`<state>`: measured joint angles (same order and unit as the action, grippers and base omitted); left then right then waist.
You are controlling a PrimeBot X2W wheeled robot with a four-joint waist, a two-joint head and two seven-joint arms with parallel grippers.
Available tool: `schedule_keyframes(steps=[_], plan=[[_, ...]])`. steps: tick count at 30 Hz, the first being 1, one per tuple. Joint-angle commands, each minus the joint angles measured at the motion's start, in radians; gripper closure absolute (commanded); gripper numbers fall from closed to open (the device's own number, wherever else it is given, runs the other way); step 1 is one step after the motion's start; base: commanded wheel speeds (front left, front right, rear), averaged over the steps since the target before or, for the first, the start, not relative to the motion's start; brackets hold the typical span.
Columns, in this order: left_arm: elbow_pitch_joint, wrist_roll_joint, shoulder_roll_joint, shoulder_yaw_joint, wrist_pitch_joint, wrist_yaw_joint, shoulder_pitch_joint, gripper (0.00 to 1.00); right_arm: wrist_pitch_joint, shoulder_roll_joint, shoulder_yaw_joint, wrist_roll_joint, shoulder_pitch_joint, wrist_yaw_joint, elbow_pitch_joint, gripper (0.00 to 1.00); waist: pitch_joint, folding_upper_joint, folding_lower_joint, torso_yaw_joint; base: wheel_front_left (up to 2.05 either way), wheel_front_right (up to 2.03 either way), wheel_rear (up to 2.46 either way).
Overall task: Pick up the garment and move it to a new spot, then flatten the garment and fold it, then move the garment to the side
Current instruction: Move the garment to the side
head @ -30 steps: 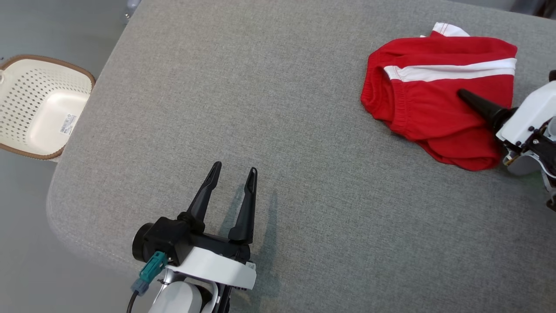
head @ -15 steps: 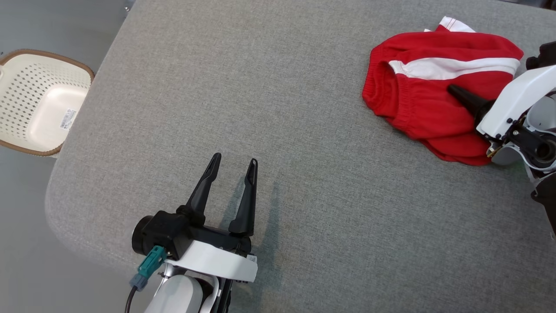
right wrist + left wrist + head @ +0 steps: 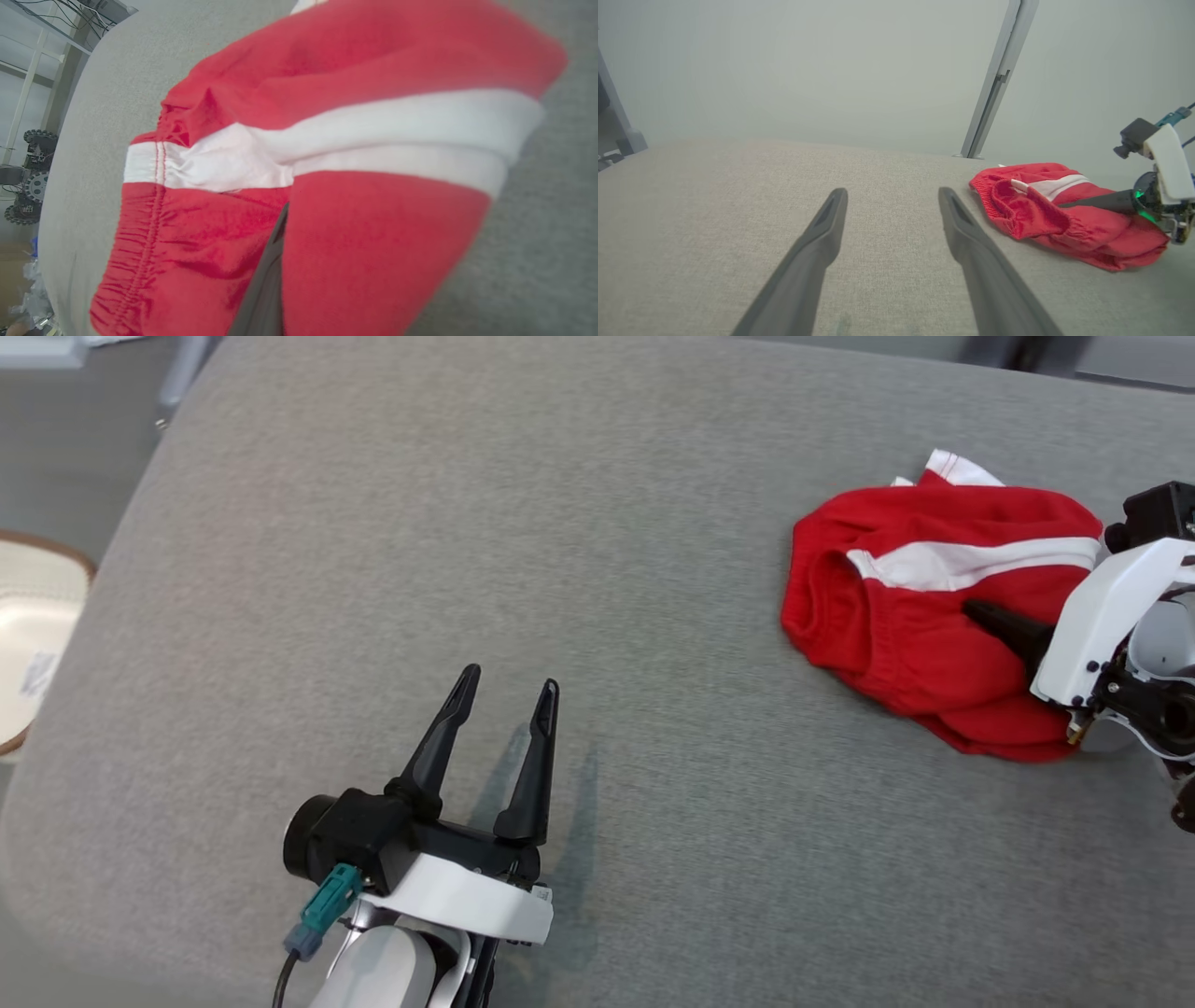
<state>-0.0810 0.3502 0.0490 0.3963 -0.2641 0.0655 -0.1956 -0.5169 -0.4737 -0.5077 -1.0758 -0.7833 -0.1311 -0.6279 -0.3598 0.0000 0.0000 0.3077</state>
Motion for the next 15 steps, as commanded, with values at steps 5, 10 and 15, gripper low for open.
schedule_keyframes(steps=[5, 10, 15], plan=[[0.001, -0.011, 0.004, -0.010, 0.001, -0.004, -0.022, 0.00, -0.044, -0.072, -0.046, 0.019, 0.021, 0.000, 0.074, 1.00, 0.015, 0.0000, 0.0000, -0.125, 0.00, 0.00, 0.00], [0.003, -0.017, 0.004, -0.012, 0.001, -0.015, -0.054, 0.00, -0.043, -0.166, -0.072, 0.074, 0.014, 0.000, 0.174, 1.00, -0.015, 0.0000, 0.0000, -0.203, 0.00, 0.00, 0.00], [-0.001, -0.003, 0.004, -0.017, 0.001, -0.022, -0.082, 0.00, -0.028, -0.289, -0.097, 0.152, 0.000, 0.000, 0.299, 1.00, -0.046, 0.0000, 0.0000, -0.264, 0.00, 0.00, 0.00]])
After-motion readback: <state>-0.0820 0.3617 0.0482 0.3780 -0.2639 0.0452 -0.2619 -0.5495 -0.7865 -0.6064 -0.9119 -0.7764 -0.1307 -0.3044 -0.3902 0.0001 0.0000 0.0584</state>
